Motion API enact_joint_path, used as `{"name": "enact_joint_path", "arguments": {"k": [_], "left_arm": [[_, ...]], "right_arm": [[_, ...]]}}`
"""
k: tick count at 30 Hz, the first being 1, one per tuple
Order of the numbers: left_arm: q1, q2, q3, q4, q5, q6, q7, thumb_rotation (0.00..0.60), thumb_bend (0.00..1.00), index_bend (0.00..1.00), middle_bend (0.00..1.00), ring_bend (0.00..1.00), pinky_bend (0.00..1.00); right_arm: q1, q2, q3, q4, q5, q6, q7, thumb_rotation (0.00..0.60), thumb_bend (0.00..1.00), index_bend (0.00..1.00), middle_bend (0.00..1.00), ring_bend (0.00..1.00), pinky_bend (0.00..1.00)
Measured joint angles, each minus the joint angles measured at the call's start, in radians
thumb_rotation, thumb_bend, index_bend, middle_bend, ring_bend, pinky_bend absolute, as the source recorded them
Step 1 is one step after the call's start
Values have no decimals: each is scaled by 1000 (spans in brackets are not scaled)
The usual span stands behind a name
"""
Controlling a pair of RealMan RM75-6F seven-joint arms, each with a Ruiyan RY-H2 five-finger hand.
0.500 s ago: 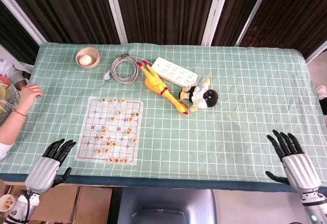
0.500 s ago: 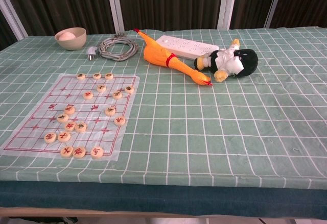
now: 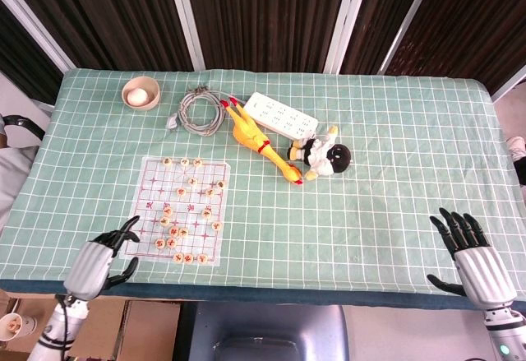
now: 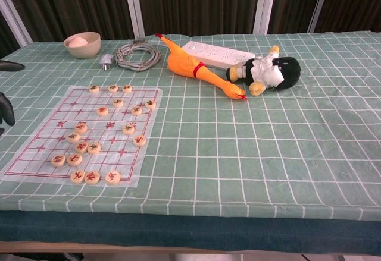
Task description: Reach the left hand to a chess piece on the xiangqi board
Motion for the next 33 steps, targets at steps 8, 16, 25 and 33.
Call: {"name": "enact_joint_path", "arguments": {"k": [8, 16, 25, 33], "left_arm": [[-103, -73, -69, -66, -147, -206, 228, 600, 388, 299, 1000, 1000, 1000], [-234, -236, -174, -27, -391, -358, 502, 600, 410, 304, 1000, 1000, 1000], [-307, -322, -208, 50, -500, -408, 556, 600, 402, 327, 1000, 1000, 1000], [-339, -370, -204, 116, -529, -410, 572, 600, 403, 350, 1000, 1000, 1000]], "right_arm": [[11, -3, -10, -2, -9, -25, -4, 600, 44, 0, 0, 0, 0], [19, -2, -12, -8, -3, -45, -9, 600, 44, 0, 0, 0, 0], [20, 0, -10, -14, 9, -52, -12, 600, 44, 0, 0, 0, 0], [23, -1, -8, -14, 15, -57, -10, 600, 44, 0, 0, 0, 0]]}}
